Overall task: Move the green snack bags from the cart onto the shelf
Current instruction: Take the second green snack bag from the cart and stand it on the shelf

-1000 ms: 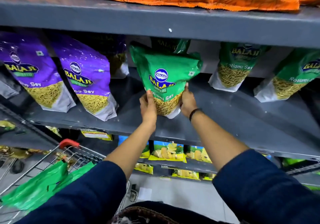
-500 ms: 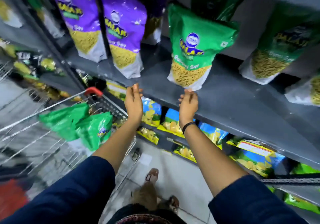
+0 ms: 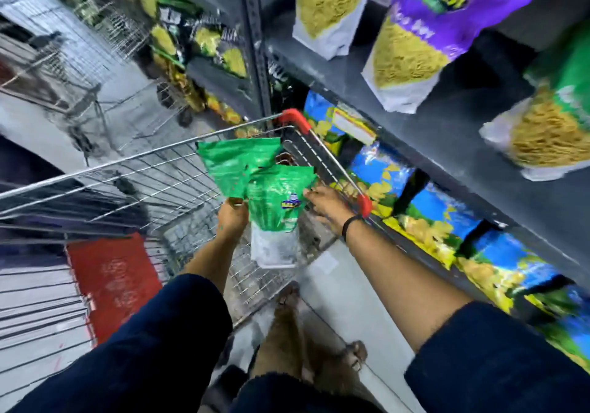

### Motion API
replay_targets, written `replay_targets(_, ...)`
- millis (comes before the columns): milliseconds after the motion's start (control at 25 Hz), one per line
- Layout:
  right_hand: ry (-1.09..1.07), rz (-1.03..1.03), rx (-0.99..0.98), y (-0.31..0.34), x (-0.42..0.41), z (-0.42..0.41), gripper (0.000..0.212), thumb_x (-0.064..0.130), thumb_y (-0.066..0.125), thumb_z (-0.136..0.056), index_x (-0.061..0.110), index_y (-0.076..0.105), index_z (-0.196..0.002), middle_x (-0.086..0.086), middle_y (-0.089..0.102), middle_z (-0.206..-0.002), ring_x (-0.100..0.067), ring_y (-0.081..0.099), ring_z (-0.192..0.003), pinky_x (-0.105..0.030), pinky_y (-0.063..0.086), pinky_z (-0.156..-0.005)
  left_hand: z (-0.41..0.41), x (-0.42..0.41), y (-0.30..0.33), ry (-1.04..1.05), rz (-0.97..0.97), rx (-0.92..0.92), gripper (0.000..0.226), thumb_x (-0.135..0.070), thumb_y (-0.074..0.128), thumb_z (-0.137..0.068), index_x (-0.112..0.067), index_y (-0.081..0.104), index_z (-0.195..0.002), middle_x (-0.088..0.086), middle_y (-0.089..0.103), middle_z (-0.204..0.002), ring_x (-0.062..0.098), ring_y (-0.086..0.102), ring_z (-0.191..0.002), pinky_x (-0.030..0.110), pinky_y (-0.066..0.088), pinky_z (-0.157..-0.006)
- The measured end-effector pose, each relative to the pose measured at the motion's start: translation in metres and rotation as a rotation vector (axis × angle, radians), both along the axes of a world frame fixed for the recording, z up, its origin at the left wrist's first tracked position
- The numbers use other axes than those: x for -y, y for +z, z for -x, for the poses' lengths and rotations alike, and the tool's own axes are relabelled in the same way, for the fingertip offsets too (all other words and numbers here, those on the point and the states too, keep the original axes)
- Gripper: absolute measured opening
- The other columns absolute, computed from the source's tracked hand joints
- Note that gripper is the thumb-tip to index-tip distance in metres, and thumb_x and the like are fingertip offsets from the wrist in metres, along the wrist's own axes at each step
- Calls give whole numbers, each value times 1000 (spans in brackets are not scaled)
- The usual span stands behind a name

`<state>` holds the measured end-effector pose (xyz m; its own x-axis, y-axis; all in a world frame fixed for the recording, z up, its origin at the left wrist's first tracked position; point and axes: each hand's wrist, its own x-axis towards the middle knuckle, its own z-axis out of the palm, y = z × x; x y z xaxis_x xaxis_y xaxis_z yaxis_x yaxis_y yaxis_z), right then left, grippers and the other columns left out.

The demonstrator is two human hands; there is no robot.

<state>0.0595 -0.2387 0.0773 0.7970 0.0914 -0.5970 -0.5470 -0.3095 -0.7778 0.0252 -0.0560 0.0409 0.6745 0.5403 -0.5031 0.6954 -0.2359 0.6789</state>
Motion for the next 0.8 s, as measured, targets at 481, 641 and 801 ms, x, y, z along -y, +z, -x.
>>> replay_targets(481, -259, -40, -198, -75, -42, -40, 46, -1, 62, -79, 2, 48, -123, -11, 58, -125, -19, 61, -92, -22, 50, -74, -42, -5, -72, -274, 34, -166, 39, -28, 60, -77, 4, 60, -100, 32, 66, -106, 42, 62, -98, 49, 52, -83)
replay_targets(641, -207, -39, -67, -36, -30, -20, 46, 6, 71, -74, 3, 52, -116, -18, 62, -121, -32, 60, -110, -42, 52, -93, -30, -5, -20, -289, -101, -49, 31, -19, 54, -88, 8, 55, -103, 35, 64, -104, 44, 60, -97, 48, 49, -79)
replay_targets(801, -269, -177, 241, 53, 9, 3, 44, 8, 72, -73, 6, 53, -113, -13, 65, -113, -15, 65, -90, -24, 55, -73, -19, 20, 83, -405, -274, 187, 34, -20, 55, -88, 14, 54, -93, 39, 61, -99, 45, 58, -92, 46, 42, -73)
